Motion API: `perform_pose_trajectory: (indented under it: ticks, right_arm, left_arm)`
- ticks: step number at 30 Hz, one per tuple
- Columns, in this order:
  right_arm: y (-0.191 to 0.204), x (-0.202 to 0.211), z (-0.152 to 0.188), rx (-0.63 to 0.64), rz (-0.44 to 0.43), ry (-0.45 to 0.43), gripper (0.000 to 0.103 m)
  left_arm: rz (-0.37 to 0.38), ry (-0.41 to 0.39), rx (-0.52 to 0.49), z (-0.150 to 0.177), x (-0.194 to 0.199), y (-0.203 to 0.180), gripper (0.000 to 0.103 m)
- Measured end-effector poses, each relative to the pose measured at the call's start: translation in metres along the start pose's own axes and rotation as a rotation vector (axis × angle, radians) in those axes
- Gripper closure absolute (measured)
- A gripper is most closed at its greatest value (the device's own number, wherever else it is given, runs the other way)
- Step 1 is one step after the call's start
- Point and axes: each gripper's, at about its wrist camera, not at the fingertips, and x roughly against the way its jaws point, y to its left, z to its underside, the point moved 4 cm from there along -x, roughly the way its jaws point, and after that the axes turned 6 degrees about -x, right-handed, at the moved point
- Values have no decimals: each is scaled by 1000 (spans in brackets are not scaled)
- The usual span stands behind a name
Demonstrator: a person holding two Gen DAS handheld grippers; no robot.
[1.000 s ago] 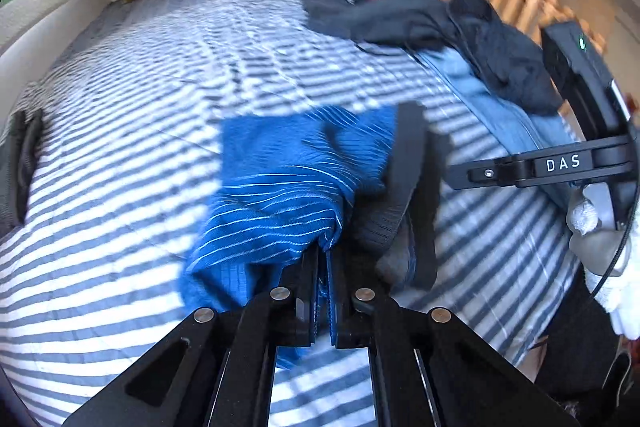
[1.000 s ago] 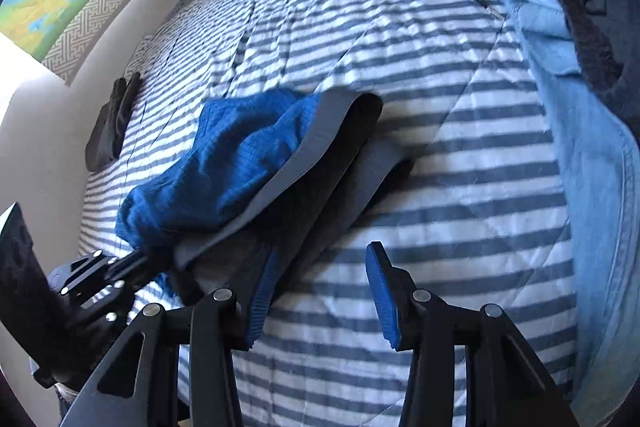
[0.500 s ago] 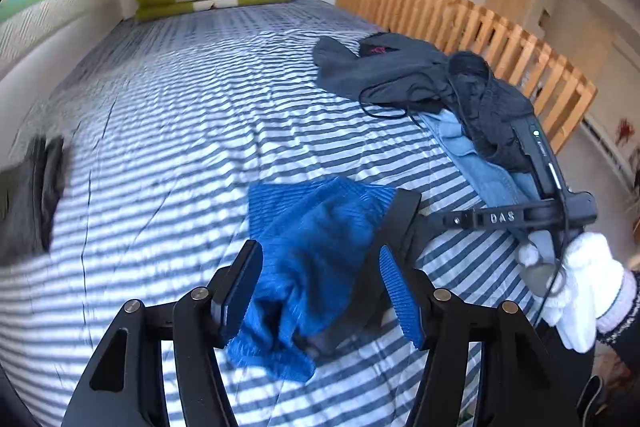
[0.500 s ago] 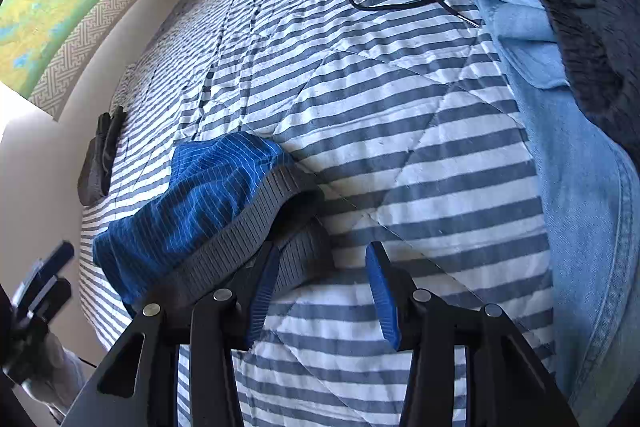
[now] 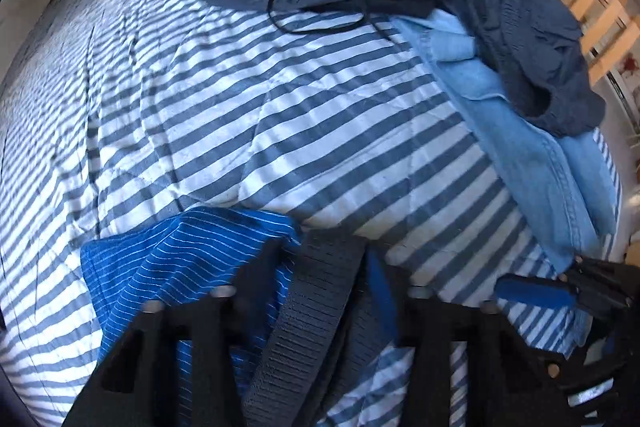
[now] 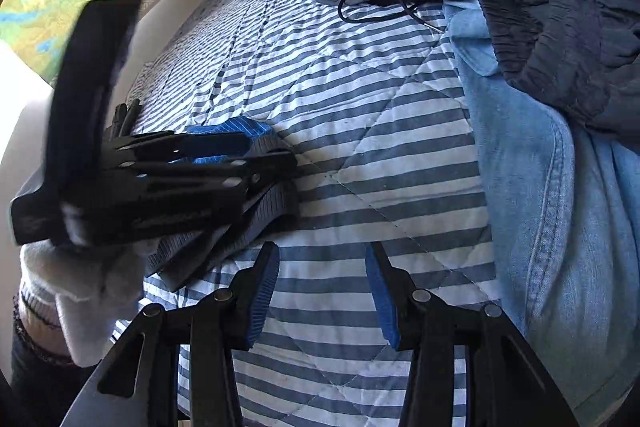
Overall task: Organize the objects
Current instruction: 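Grasp the shorts waistband with the left gripper while the right gripper holds the other end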
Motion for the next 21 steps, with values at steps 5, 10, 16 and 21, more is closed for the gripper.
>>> perform_pose_trajectory:
  ticks: [5, 10, 16, 21]
  right_arm:
    - [5, -11, -12, 1, -31, 7, 62]
    - [18, -36, -25, 7, -51, 39, 62]
    - [36, -62, -27, 31, -51, 83, 80]
    - [56, -44, -23, 36, -88, 57, 99]
  left_arm:
    - [-22, -26, 85, 3, 15, 25, 100]
    - [-48, -92, 148, 16, 52, 55, 100]
    - [-84, -173, 251, 52, 97, 109, 100]
    - [-137, -263, 365, 101, 151, 160, 101]
